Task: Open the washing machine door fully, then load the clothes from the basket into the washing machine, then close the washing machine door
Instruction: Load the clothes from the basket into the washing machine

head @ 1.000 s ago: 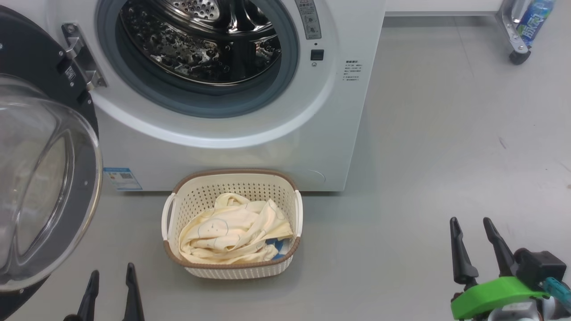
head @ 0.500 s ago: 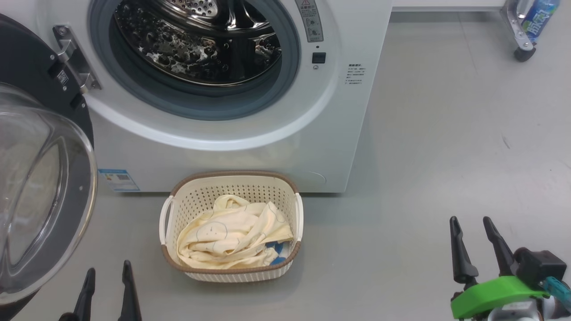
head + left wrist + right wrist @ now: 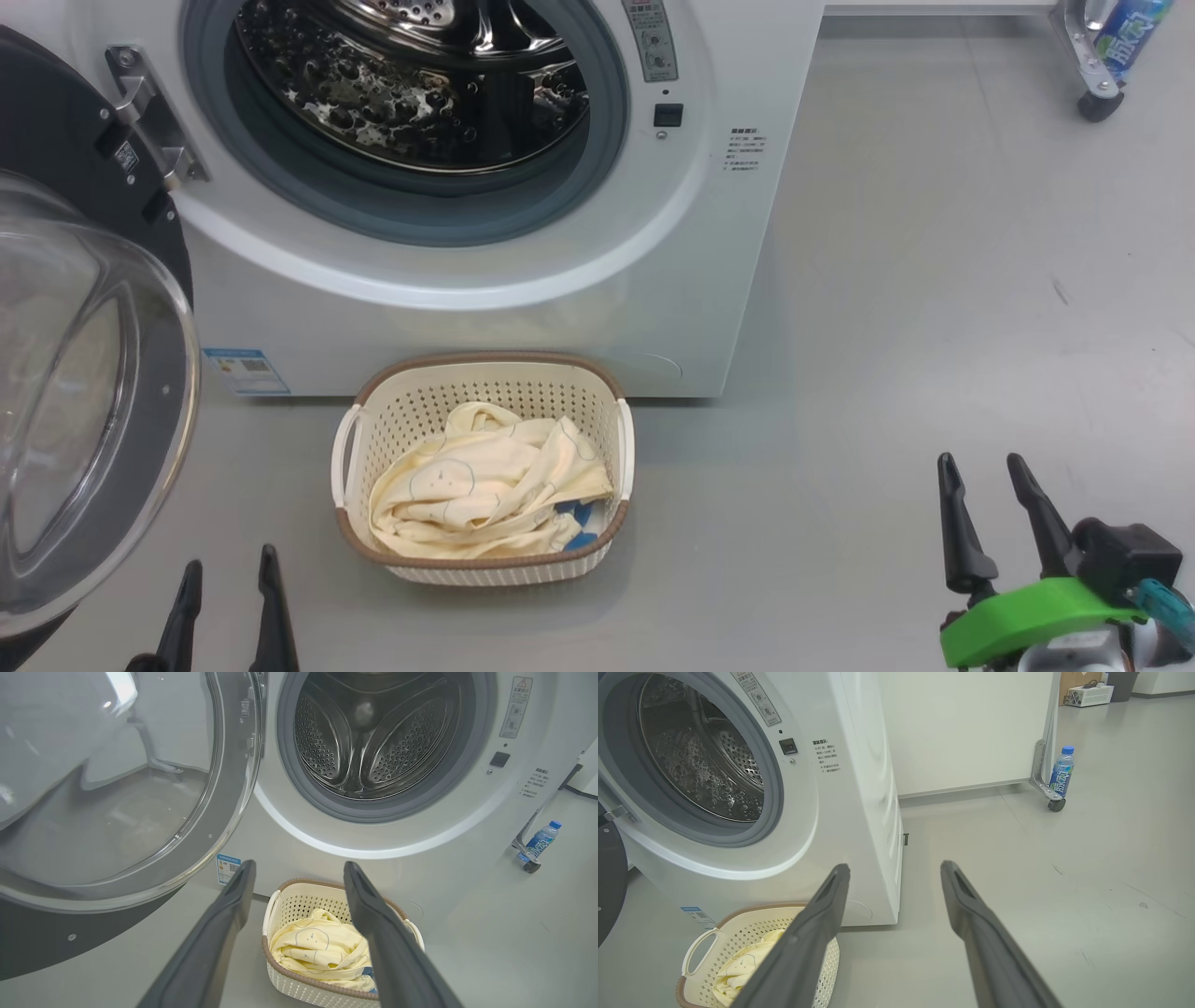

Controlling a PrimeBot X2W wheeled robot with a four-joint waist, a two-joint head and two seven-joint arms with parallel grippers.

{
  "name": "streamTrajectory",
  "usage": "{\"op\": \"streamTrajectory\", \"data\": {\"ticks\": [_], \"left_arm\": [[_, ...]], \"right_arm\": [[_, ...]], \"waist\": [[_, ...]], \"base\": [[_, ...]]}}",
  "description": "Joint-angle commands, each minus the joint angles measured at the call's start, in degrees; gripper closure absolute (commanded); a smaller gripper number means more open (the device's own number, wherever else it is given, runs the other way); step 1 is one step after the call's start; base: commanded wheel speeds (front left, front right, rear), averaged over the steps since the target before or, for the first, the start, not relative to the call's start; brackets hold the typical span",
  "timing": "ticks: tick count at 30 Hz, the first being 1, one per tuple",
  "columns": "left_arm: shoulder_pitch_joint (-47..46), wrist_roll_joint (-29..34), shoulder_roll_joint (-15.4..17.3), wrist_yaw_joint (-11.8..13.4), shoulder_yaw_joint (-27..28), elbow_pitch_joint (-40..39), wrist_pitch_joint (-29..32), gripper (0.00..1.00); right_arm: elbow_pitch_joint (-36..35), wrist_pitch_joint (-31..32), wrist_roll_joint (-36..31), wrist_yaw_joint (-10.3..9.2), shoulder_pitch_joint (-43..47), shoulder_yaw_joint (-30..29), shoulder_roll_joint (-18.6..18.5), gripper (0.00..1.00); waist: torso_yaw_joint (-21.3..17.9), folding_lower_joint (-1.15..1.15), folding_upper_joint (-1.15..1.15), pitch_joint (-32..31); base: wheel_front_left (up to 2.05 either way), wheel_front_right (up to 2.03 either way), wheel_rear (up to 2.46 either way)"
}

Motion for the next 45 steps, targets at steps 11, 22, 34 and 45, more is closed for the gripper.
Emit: {"op": "streamTrajectory", "data": {"ticks": [11, 22, 34, 45], "left_arm": [[-3.3, -0.4, 0.9, 0.0, 0.0, -2.5, -0.4, 0.00], [-7.7, -2.1, 2.6, 0.0, -3.5, -0.3, -0.4, 0.00], [-19.2, -3.4, 8.0, 0.0, -9.4, 10.3, -0.2, 0.00], [-31.9, -4.4, 12.3, 0.0, -13.3, 17.6, 7.1, 0.00]], "right_arm": [[-2.0, -0.5, 1.1, 0.09, -3.3, 2.2, -0.7, 0.00], [-2.2, -0.5, 2.9, 0.09, -6.7, 3.5, -0.7, 0.00], [-2.3, -0.5, 5.9, 0.09, -12.4, 6.5, -0.7, 0.00], [-2.6, -0.5, 8.7, 0.09, -17.4, 9.7, -0.7, 0.00]], "waist": [[-1.6, 0.00, 0.00, 2.8], [-4.7, 0.00, 0.00, 9.4], [-8.9, 0.00, 0.00, 20.3], [-12.0, 0.00, 0.00, 30.1]], "base": [[0.00, 0.00, 0.00], [0.00, 0.00, 0.00], [0.00, 0.00, 0.00], [0.00, 0.00, 0.00]]}}
